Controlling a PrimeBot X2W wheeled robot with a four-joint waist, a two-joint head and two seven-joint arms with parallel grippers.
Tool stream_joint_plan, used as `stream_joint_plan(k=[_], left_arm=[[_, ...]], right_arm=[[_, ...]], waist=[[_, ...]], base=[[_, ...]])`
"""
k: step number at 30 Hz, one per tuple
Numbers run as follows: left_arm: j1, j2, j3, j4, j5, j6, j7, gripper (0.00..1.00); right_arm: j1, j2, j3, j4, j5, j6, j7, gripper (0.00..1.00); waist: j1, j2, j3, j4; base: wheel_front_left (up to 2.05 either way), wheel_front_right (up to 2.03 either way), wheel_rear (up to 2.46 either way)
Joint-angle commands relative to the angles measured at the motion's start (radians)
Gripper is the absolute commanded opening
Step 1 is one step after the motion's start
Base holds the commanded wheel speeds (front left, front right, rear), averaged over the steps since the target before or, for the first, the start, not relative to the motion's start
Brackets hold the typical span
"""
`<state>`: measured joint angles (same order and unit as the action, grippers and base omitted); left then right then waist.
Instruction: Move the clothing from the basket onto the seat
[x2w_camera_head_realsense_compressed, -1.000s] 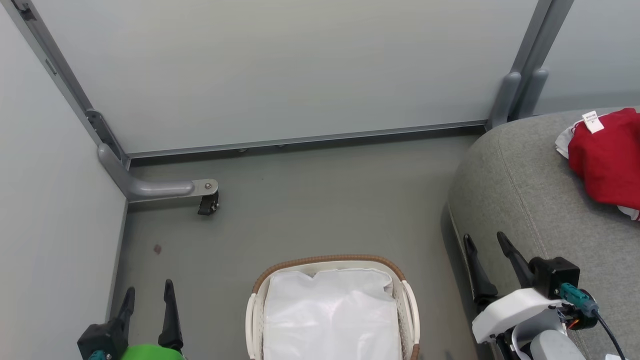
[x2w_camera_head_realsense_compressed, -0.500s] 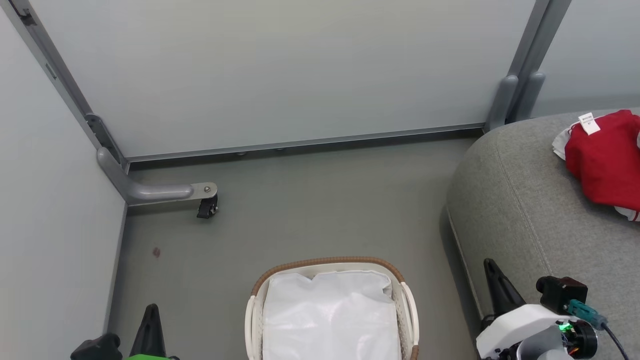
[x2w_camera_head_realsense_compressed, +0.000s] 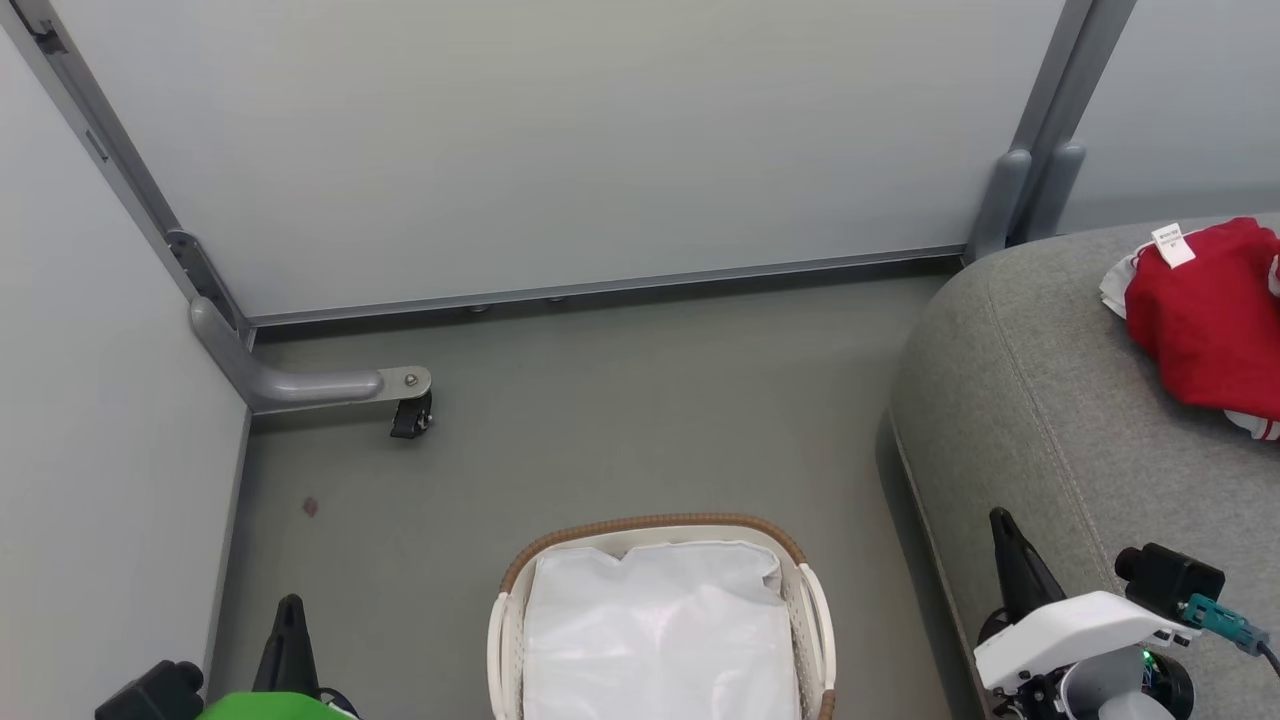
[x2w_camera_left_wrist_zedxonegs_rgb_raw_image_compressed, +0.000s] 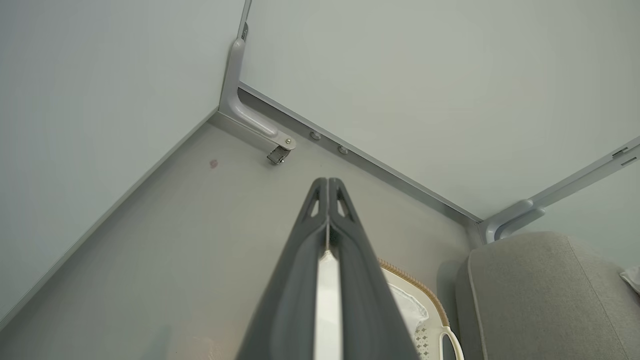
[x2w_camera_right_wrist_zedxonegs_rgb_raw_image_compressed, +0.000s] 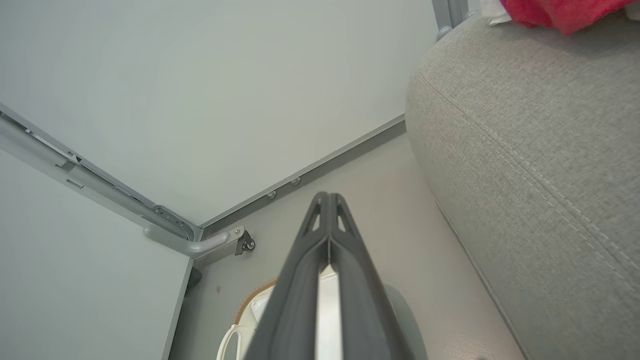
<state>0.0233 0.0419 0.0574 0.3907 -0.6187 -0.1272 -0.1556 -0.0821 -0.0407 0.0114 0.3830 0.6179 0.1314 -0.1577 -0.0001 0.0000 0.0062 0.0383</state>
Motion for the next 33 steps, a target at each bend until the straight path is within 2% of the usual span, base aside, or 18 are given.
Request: stream_joint_plan(k=[1,33], left_arm=[[-0.035,0.005,0.005,-0.02,-0.039,-0.001,0.008,0.0],[-0.079,0.008,0.027,-0.075,-0.438,-0.003,0.118,0.0]], right_arm=[[-0.018,-0.005,-0.008,-0.021,0.041,0.0,0.009,0.0],[-0.024,-0.008,-0.058,-0.073,0.439,-0.001,0.12,0.0]], waist=[[0.0001,0.0,0.0,-0.001],[0.0001,0.0,-0.001,-0.012]], base=[[0.0,0.0,0.0],[0.0,0.0,0.0]])
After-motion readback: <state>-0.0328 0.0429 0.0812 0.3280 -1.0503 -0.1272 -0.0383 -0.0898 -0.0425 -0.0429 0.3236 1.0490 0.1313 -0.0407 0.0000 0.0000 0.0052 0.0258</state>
